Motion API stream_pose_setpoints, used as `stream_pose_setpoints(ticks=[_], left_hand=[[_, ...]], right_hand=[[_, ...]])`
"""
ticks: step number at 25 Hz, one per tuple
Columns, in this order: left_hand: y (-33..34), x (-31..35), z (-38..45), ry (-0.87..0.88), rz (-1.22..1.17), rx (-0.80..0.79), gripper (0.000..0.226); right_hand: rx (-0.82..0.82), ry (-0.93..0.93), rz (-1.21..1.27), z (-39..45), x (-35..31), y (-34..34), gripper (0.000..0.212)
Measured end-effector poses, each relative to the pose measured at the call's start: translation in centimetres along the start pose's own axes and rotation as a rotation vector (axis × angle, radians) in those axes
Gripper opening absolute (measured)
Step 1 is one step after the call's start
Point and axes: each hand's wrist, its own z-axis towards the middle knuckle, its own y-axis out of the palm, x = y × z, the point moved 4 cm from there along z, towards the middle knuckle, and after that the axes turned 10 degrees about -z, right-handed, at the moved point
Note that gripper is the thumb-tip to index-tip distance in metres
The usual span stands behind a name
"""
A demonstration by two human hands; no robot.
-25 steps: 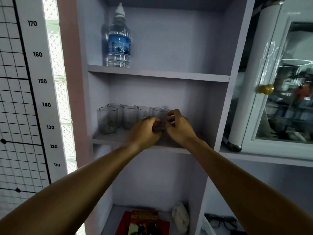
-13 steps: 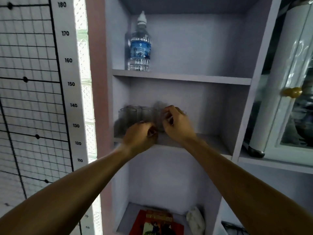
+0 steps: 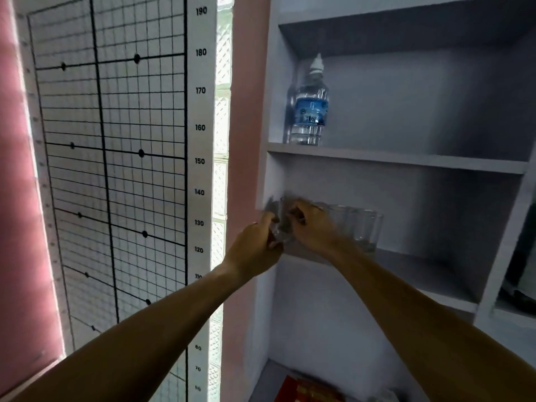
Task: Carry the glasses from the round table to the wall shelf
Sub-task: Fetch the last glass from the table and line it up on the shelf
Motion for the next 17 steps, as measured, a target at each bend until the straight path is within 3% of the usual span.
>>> stream_pose_setpoints(ticks=[3, 6, 10, 17], left_hand=[[-2.3, -0.1, 0.0, -0.037, -0.042, 0.139, 0.036], [-1.3, 0.0, 0.0, -0.072, -0.049, 0.173, 0.049], [3.1, 2.1, 0.3, -0.047, -0.074, 0.114, 0.05], [11.6, 7.0, 2.0, 0.022, -0.186, -0.047, 0.034]], right_hand=[[0.063, -0.023, 0.035, 0.1, -1.7, -0.4, 0.009], [0.098, -0.008, 0.091, -1.9, -1.2, -1.6, 0.004], [0.158, 0.049, 0.08, -5.6, 1.2, -5.0, 0.02], [0.23, 0.321, 0.05, -11.1, 8.0, -9.7, 0.008]])
